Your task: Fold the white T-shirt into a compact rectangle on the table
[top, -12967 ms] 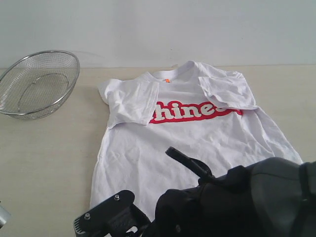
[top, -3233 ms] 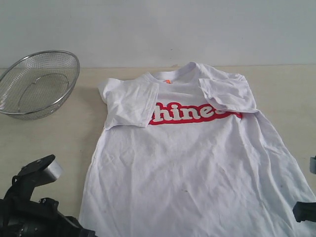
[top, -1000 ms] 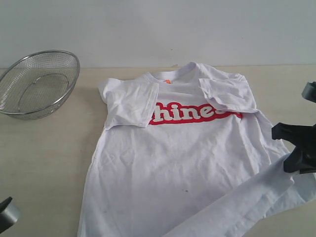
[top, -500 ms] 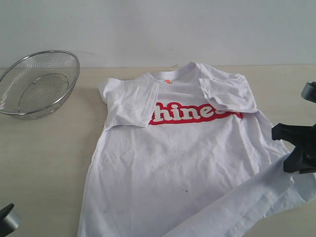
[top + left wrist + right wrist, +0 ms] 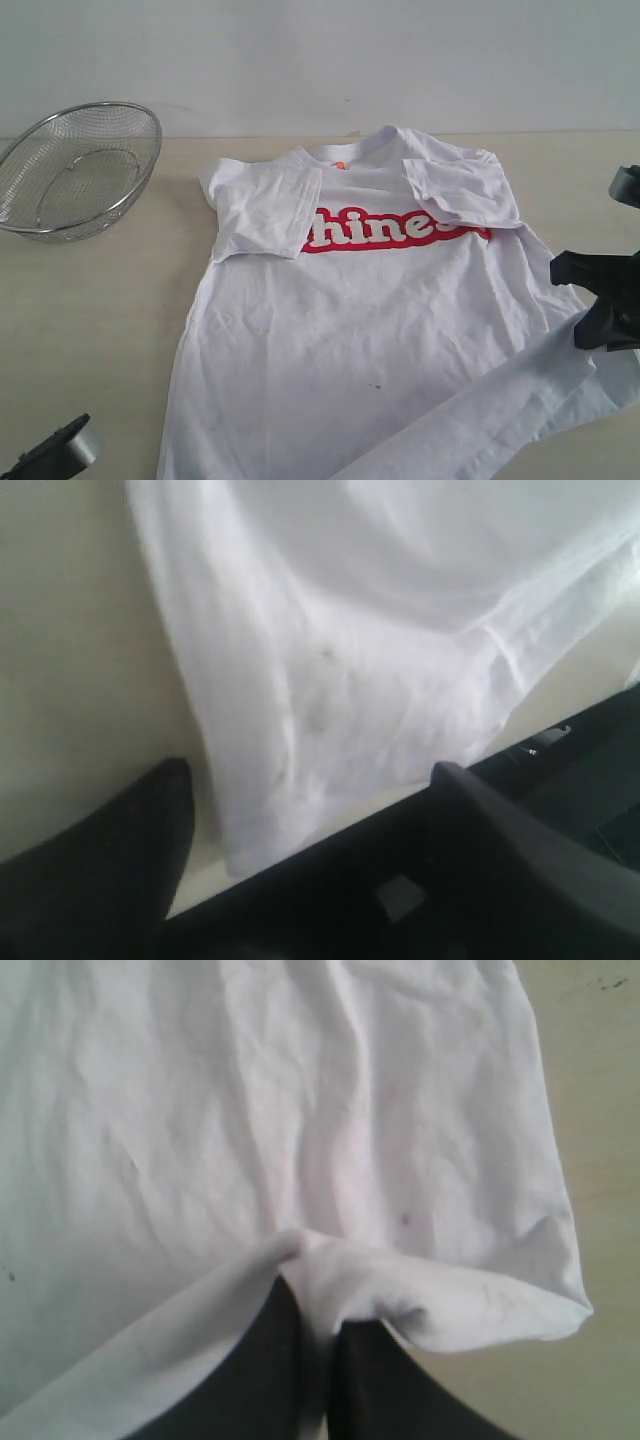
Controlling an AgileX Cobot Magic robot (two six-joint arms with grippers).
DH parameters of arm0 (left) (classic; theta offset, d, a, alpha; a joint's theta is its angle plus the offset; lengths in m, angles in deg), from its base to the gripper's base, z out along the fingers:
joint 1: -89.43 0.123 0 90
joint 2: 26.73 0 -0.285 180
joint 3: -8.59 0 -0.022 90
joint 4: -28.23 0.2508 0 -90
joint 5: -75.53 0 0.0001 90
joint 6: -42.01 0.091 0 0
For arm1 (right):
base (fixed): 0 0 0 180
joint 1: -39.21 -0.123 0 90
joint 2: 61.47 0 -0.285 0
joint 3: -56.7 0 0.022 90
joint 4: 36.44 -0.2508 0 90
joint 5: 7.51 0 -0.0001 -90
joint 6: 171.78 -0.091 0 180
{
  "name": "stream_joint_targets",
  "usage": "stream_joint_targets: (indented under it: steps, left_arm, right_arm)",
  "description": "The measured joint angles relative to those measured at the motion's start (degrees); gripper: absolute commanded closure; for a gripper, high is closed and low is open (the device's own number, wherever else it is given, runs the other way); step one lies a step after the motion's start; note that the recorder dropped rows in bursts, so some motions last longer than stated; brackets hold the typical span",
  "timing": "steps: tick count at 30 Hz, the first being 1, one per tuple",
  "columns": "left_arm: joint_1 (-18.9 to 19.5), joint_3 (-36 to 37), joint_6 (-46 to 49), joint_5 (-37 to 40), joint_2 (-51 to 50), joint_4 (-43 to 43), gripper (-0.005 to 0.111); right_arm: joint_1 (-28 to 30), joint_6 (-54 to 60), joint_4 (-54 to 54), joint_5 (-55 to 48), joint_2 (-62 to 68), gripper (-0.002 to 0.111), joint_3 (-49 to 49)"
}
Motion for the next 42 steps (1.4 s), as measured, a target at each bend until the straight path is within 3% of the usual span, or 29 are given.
stream_joint_targets:
  steps: [13,15,18,24,31,42]
  left_arm:
    - [0.0,-3.3,3.7,7.9,-9.1,-0.7,0.045]
    - [0.0,-3.4,3.9,8.0,-9.1,-0.7,0.053]
    - [0.0,-3.8,4.0,6.4,-9.6,-0.4,0.081]
    - [0.0,-5.7,4.1,1.2,-9.9,0.0,0.102]
    - [0.0,-5.7,4.1,0.5,-8.7,0.0,0.102]
    - [0.0,-5.5,-3.0,-3.0,9.7,0.0,0.102]
  right_arm:
    - [0.0,0.3,0.0,0.0,0.0,0.108,0.0]
    - [0.0,0.5,0.0,0.0,0.0,0.108,0.0]
    - [0.0,0.7,0.0,0.0,0.0,0.108,0.0]
    - [0.0,1.5,0.0,0.0,0.0,0.108,0.0]
    - [0.0,1.5,-0.1,0.0,0.0,0.108,0.0]
    - [0.0,2.9,-1.9,-1.9,-4.4,0.108,-1.1]
